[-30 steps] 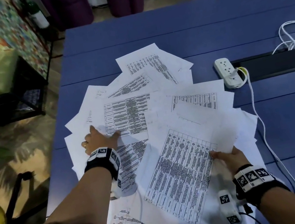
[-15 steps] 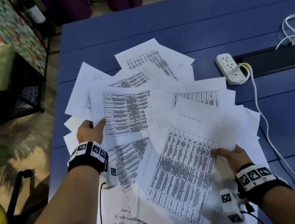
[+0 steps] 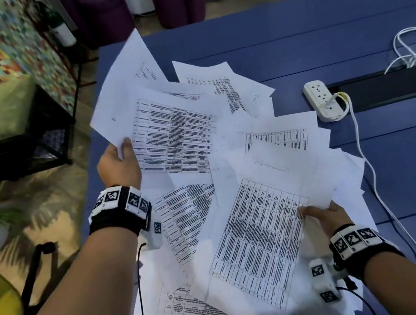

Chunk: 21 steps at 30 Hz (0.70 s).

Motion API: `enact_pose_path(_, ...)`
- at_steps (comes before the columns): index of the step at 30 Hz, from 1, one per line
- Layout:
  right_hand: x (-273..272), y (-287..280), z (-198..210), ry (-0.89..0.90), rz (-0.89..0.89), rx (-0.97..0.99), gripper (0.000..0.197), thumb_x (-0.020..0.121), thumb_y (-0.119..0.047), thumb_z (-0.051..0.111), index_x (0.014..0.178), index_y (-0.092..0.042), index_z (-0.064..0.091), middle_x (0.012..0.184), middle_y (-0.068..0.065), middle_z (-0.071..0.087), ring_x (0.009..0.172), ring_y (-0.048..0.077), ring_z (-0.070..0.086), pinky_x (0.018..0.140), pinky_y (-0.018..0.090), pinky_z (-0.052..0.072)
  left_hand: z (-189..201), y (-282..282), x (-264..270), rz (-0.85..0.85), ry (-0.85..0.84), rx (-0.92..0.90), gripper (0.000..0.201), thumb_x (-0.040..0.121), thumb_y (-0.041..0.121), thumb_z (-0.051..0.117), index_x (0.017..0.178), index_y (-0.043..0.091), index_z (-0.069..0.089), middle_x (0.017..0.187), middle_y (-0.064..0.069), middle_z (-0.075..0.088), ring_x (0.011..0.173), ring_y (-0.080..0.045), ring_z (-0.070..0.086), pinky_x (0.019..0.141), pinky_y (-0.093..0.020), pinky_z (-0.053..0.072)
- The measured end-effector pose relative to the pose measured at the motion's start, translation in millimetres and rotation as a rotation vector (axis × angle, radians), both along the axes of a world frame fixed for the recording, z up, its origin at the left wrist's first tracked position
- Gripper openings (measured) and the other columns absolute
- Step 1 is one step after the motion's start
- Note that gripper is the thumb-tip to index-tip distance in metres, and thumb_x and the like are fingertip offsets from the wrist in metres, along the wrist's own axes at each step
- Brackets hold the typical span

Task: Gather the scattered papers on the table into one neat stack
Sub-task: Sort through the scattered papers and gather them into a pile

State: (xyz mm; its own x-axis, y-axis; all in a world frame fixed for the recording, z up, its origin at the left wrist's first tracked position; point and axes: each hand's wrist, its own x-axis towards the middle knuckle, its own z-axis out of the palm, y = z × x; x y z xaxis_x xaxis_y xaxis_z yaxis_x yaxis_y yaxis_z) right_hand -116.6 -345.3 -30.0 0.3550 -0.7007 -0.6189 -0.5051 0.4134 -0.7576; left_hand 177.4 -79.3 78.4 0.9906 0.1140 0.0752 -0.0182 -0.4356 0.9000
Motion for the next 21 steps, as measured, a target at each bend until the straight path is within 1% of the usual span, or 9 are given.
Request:
enact_pose_path(2,0.5,2.4,2.4,-0.022,-0.004,-0.009,0.049,0.067,-0.002,0.081,0.110,0.004,0.060,0.104,0.021,0.066,0.098,0.034,0.062,0.090,0.041,0.048,15.7,-0.1,1.3,0.019,-0.097,-0.039,0.035,0.099,0.034,0.051,0.117,0.008,0.066,0.111,-0.005,0.068,0.104,-0.018,0.062,0.086,-0.024,0.044)
enact_pose_path(6,0.3,5.8,10.2,-0.059,-0.004,-0.026,0.050,0.072,0.000,0.077,0.117,0.007,0.055,0.107,0.014,0.061,0.095,0.028,0.057,0.085,0.032,0.043,45.1,3.3,-0.5,0.081,-0.292,-0.142,0.036,0.099,0.029,0.050,0.124,0.005,0.062,0.117,-0.005,0.067,0.109,-0.013,0.061,0.090,-0.017,0.045)
enact_pose_path(8,-0.2,7.8,16.5,-0.059,0.028,-0.055,0.049,0.077,-0.001,0.074,0.120,0.006,0.053,0.109,0.014,0.059,0.097,0.027,0.055,0.083,0.029,0.040,55.5,5.4,-5.4,0.108,-0.337,-0.212,0.035,0.101,0.022,0.049,0.128,0.001,0.057,0.122,-0.004,0.063,0.109,-0.006,0.058,0.090,-0.008,0.042)
enact_pose_path(9,-0.5,8.4,17.5,-0.045,0.055,-0.079,0.049,0.078,-0.002,0.074,0.121,0.006,0.053,0.111,0.015,0.059,0.101,0.029,0.056,0.083,0.030,0.039,59.2,5.9,-7.2,0.133,-0.336,-0.268,0.036,0.101,0.020,0.048,0.130,-0.001,0.055,0.123,-0.005,0.062,0.110,-0.006,0.057,0.088,-0.003,0.040)
enact_pose_path(11,-0.1,8.9,17.4,-0.016,0.085,-0.106,0.052,0.078,-0.004,0.074,0.123,0.008,0.052,0.115,0.016,0.059,0.105,0.029,0.056,0.085,0.031,0.040,64.1,7.3,-12.8,0.196,-0.317,-0.371,0.040,0.102,0.018,0.046,0.133,-0.006,0.048,0.130,-0.011,0.058,0.119,-0.015,0.056,0.089,-0.001,0.039)
enact_pose_path(13,-0.2,12.6,19.4,0.005,0.103,-0.110,0.056,0.078,-0.006,0.075,0.127,0.008,0.049,0.126,0.021,0.057,0.113,0.033,0.054,0.091,0.033,0.041,68.0,5.1,-21.7,0.200,-0.273,-0.469,0.041,0.102,0.016,0.046,0.137,-0.004,0.043,0.138,-0.012,0.054,0.127,-0.017,0.052,0.100,-0.007,0.038)
enact_pose_path(16,-1.4,20.9,26.2,0.019,0.123,-0.099,0.066,0.083,-0.007,0.070,0.138,0.006,0.037,0.140,0.022,0.045,0.129,0.035,0.042,0.103,0.034,0.034,79.4,-5.6,-47.1,0.162,-0.184,-0.563,0.034,0.102,0.021,0.048,0.132,0.008,0.046,0.137,-0.001,0.054,0.125,-0.010,0.052,0.109,-0.021,0.038)
enact_pose_path(19,-2.3,28.4,31.0,0.019,0.118,-0.103,0.067,0.086,-0.007,0.066,0.141,0.006,0.032,0.145,0.021,0.039,0.134,0.034,0.037,0.107,0.033,0.029,72.0,-20.5,-75.3,0.131,0.038,-0.661,0.041,0.102,0.026,0.047,0.138,0.005,0.045,0.136,-0.007,0.054,0.123,-0.020,0.054,0.098,-0.010,0.042)
enact_pose_path(21,-2.8,32.5,33.2,0.030,0.121,-0.088,0.066,0.088,-0.007,0.065,0.142,0.005,0.030,0.146,0.021,0.038,0.134,0.033,0.036,0.107,0.033,0.028,51.2,-20.9,-89.8,0.073,0.217,-0.737,0.048,0.097,0.019,0.056,0.141,0.004,0.041,0.134,-0.017,0.052,0.119,-0.027,0.054,0.099,-0.020,0.043)
